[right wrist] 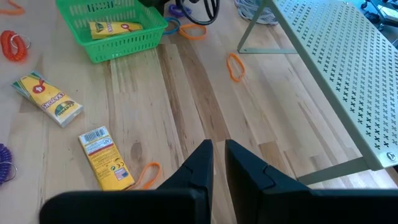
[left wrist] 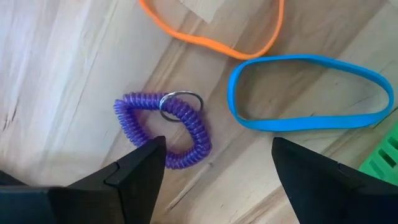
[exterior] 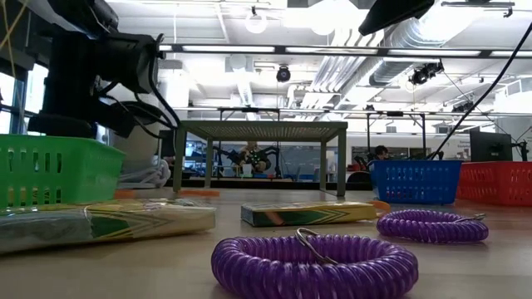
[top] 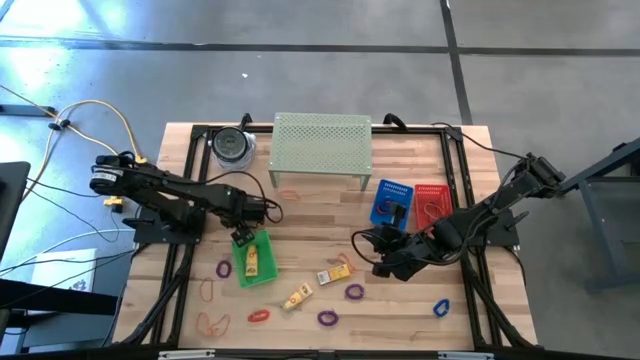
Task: Pick & Place Office Desk Supplies
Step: Put the violet spring keychain into the blue bin
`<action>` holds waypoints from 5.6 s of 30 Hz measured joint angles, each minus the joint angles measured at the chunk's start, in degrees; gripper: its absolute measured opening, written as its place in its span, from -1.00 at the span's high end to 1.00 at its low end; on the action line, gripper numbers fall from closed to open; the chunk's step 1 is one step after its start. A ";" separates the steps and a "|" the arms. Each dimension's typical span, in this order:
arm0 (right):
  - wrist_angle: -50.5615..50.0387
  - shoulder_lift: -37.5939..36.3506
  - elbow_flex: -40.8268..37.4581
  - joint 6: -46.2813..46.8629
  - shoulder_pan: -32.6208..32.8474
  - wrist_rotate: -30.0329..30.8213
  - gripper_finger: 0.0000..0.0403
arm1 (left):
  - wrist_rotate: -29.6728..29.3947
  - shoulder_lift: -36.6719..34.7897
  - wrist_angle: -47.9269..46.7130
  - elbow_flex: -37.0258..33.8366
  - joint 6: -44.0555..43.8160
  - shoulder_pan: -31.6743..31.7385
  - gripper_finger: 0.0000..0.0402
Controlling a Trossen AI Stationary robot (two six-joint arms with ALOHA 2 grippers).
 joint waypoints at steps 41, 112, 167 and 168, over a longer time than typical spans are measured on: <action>1.27 0.00 0.00 -0.30 -0.79 -0.19 0.86 | 6.59 0.04 1.60 -2.86 3.01 6.11 0.38; 42.12 12.62 -0.04 -51.40 -1.84 -18.20 0.02 | 30.21 11.08 69.57 17.05 19.85 -16.19 0.97; 40.43 13.11 -0.02 -47.84 -4.68 -33.92 0.96 | 24.08 11.08 68.81 17.05 20.49 -14.33 0.49; 40.17 13.11 -0.02 -47.36 -4.51 -34.08 0.96 | 23.83 11.08 68.77 17.05 20.55 -14.33 0.42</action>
